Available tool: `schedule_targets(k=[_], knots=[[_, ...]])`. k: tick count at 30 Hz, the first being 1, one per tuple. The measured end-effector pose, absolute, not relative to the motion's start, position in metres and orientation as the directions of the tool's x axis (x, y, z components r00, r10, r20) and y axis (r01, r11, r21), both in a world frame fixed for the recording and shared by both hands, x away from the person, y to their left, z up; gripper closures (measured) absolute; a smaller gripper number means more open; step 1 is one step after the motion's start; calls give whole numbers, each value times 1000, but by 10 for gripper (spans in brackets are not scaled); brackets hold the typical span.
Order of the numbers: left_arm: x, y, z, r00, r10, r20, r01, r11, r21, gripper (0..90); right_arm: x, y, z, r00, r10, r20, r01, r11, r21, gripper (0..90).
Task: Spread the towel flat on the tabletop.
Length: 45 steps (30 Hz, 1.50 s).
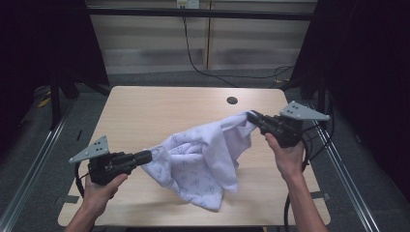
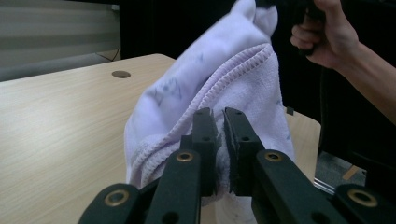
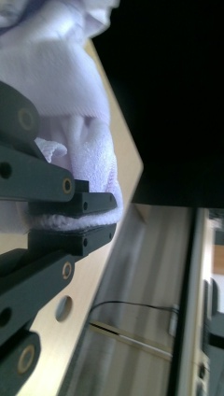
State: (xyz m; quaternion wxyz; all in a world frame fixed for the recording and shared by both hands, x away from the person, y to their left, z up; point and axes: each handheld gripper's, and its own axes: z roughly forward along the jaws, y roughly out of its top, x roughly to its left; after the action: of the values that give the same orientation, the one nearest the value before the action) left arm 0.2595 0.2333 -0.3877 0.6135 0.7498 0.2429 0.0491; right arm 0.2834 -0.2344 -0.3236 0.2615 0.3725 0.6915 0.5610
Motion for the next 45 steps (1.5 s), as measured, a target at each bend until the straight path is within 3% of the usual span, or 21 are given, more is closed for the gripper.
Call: schedule_targets(k=[8, 11, 14, 17, 22, 32, 37, 41, 45], knots=[[249, 233, -426, 877, 404, -259, 367, -217, 904, 828, 274, -246, -331, -574, 817, 46, 226, 105, 968, 849], [254, 236, -440, 856, 446, -263, 406, -263, 875, 772, 272, -239, -340, -604, 795, 61, 237, 106, 966, 849], [264, 245, -442, 822, 490, -290, 437, -217, 873, 586, 270, -225, -352, -639, 768, 52, 255, 147, 956, 848], [275, 243, -434, 813, 500, -300, 434, -177, 883, 541, 272, -212, -360, -664, 746, 57, 267, 165, 949, 849], [300, 205, -437, 817, 482, -315, 451, -195, 871, 412, 280, -198, -374, -682, 726, 86, 299, 170, 939, 848], [307, 125, -441, 880, 369, -299, 415, -291, 862, 338, 294, -190, -379, -689, 712, 138, 321, 128, 938, 848], [308, 108, -454, 885, 358, -297, 415, -319, 852, 356, 295, -187, -386, -695, 703, 152, 328, 121, 937, 848], [306, 96, -465, 904, 323, -281, 395, -375, 839, 484, 297, -190, -392, -693, 698, 178, 340, 99, 935, 848], [304, 89, -472, 905, 347, -246, 384, -421, 821, 787, 296, -191, -393, -691, 699, 181, 341, 95, 935, 848]])
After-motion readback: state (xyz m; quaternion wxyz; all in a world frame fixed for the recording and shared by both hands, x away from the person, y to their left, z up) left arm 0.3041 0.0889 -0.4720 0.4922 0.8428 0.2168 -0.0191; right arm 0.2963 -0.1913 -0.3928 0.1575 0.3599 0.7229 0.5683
